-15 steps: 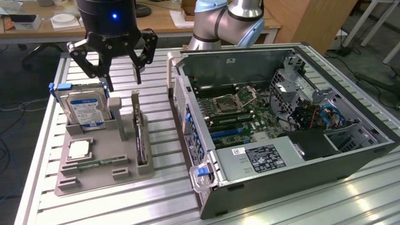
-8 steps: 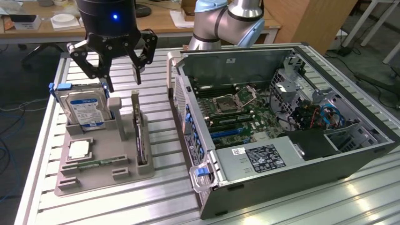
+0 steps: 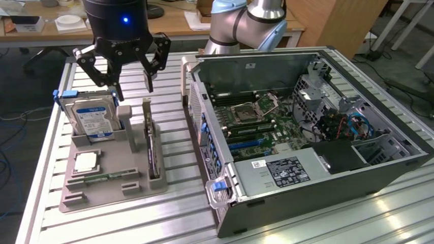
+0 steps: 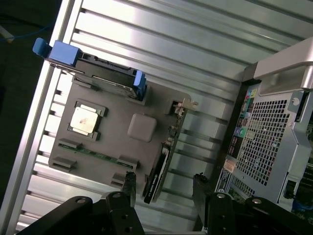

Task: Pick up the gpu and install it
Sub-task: 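Pick up the gpu and move the gpu toward the slot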

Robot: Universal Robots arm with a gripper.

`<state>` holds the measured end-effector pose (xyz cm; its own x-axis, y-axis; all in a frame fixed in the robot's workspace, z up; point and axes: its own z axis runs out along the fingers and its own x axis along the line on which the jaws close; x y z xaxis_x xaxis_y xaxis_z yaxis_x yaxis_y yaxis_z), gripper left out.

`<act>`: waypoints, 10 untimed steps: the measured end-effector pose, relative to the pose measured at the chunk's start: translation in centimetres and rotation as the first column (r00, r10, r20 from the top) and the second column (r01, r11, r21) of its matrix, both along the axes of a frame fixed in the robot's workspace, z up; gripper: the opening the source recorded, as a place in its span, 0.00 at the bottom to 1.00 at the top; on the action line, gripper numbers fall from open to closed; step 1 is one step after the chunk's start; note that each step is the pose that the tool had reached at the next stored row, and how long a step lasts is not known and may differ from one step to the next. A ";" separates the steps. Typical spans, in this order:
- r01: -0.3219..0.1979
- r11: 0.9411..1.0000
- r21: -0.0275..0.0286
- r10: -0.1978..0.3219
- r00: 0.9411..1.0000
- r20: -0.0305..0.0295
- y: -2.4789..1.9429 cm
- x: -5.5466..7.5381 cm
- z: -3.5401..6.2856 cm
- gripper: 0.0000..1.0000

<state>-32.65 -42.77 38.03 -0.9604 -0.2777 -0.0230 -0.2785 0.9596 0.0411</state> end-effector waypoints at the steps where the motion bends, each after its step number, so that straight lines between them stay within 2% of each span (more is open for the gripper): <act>1: 0.000 1.000 0.000 0.000 1.000 0.000 0.00 0.0 -0.01 0.59; 10: -0.006 1.000 0.000 0.006 1.000 0.000 -0.07 0.0 -0.46 0.59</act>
